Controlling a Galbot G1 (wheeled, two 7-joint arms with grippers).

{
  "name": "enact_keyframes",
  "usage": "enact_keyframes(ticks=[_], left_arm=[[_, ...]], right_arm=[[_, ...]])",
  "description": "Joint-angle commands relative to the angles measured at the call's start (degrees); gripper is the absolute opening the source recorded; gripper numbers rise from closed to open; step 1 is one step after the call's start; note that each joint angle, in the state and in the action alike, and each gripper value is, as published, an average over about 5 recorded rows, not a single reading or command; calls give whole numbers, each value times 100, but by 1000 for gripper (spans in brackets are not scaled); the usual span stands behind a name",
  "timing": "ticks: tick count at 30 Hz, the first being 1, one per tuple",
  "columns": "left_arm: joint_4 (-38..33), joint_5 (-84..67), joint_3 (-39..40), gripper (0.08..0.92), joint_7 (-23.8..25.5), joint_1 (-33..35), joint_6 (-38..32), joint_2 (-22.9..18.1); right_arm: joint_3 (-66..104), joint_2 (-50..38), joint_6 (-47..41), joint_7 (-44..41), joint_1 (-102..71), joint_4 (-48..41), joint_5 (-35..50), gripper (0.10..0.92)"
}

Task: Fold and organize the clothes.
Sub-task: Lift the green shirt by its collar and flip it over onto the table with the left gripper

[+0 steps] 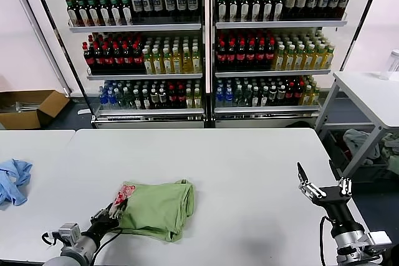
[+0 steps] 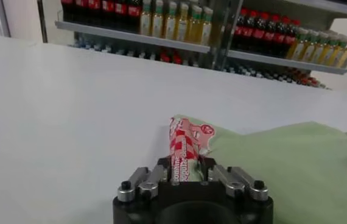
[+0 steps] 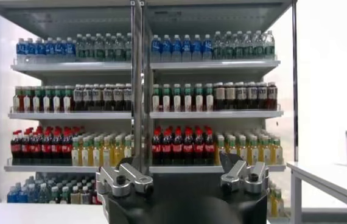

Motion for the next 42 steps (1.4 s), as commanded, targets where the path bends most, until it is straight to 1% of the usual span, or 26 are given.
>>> enact_keyframes(ticks=[1, 5, 7, 10, 13, 15, 17, 22, 25, 26, 28, 29, 30, 32, 34, 36, 39, 42], left_arm=[[-281, 376, -18, 308, -235, 95, -354, 82], [-542, 593, -130, 196, -433, 173, -505, 158], [-666, 636, -248, 158, -556, 200, -504, 205], [-765, 648, -515, 142, -686, 210, -487, 308], [-715, 638, -1021, 142, -741, 206, -493, 493], [-645, 597, -1515, 142, -712, 240, -516, 711], [-591, 502, -2098, 142, -608, 316, -526, 1030], [-594, 204, -3561, 142, -101, 413, -368, 1887], [-778, 208, -3895, 142, 236, 355, -255, 2199], [-859, 294, -3821, 142, 332, 330, -247, 2243], [-950, 658, -3321, 142, 526, 306, -353, 2208], [-932, 932, -2940, 142, 581, 297, -447, 2138], [-847, 1337, -2383, 142, 608, 272, -584, 2016], [-479, 2149, -1175, 142, 600, 148, -952, 1719], [46, 3037, 41, 142, 555, -50, -1375, 1336], [507, 3590, 878, 142, 544, -261, -1725, 919], [901, 3923, 1695, 142, 539, -554, -1991, 298], [890, 3934, 2043, 142, 526, -721, -1998, -62]], right_arm=[[-17, 4, -1, 10, 25, 14, -21, 823], [-29, 0, -1, 13, 47, 18, -27, 823], [-43, -2, -1, 15, 69, 16, -26, 823], [-85, -9, -4, 19, 119, 10, -26, 823], [-134, -23, -13, 23, 184, 6, -26, 823], [-154, -36, -18, 27, 222, 6, -23, 823], [-165, -53, -20, 28, 248, 7, -18, 823], [-195, -78, -21, 30, 314, 3, -5, 823], [-198, -93, -27, 33, 351, 12, 8, 823], [-194, -95, -30, 33, 357, 17, 13, 823], [-187, -90, -31, 33, 355, 28, 18, 823], [-183, -81, -28, 32, 344, 31, 18, 823], [-179, -68, -17, 30, 327, 33, 16, 823], [-174, -39, 13, 27, 292, 33, 6, 823], [-171, -17, 41, 26, 265, 38, -8, 823], [-169, -11, 43, 24, 266, 52, -16, 823], [-172, -18, 16, 19, 291, 74, -15, 823], [-192, -26, -22, 16, 321, 84, -17, 823]])
